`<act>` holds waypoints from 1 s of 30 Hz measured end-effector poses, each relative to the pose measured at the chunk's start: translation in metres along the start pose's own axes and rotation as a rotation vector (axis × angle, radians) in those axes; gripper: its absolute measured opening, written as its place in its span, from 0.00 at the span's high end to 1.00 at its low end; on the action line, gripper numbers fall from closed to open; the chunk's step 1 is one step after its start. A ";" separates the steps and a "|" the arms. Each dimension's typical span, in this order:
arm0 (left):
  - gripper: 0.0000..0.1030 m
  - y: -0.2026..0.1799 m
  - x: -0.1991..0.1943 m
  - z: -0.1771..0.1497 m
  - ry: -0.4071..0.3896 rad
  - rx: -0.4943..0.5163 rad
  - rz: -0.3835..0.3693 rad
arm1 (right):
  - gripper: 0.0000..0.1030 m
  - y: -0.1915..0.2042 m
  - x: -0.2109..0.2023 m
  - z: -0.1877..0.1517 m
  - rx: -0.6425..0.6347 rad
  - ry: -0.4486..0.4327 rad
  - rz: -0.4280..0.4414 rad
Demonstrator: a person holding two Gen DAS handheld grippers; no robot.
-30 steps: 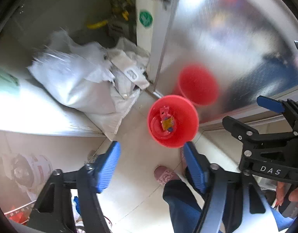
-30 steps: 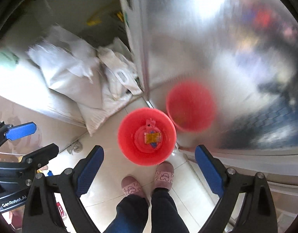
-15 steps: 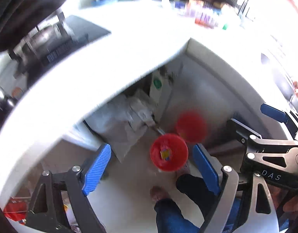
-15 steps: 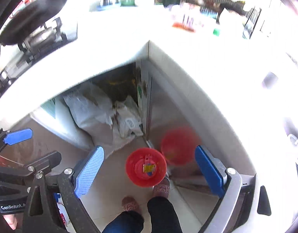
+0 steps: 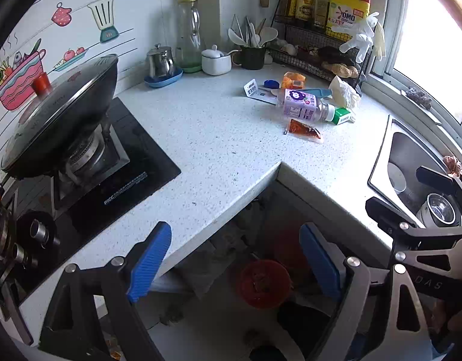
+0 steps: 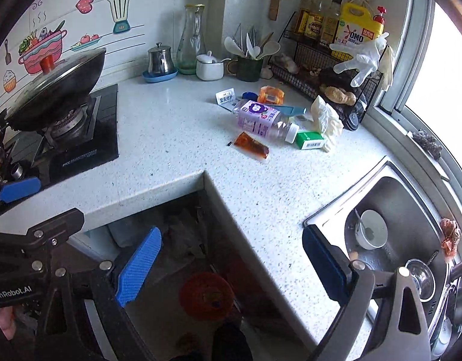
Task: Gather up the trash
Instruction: 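Raise both tools back up to the counter, then grasp the purple-labelled juice bottle with the right tool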
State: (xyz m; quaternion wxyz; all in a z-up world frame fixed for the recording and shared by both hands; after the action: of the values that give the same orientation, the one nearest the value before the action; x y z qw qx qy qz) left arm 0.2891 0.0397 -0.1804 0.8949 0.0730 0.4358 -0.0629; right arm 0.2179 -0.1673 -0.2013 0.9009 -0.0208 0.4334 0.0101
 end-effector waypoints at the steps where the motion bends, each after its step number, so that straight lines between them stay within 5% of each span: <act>1: 0.17 -0.003 0.002 0.007 0.003 0.000 -0.005 | 0.08 -0.005 -0.001 0.006 -0.002 0.001 -0.004; 19: 0.17 -0.035 0.079 0.137 0.055 -0.015 0.025 | 0.08 -0.065 0.054 0.121 -0.041 -0.003 0.053; 30: 0.17 -0.031 0.147 0.150 0.208 -0.085 0.094 | 0.08 -0.076 0.135 0.148 -0.224 0.156 0.139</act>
State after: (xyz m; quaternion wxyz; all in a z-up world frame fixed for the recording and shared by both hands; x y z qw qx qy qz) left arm 0.4891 -0.0258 -0.2072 0.8490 0.0615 0.5248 0.0054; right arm 0.4205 -0.2360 -0.2121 0.8537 -0.0918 0.4985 0.1193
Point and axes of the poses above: each gripper's, at about its wrist camera, not at the fingertips, and x roughly the way its jaws point, y to its left, z to its top, the point moved 9 cm from there along x, roughly the way its jaws point, and after that the axes turned 6 degrees about z, right-handed, at the moved point
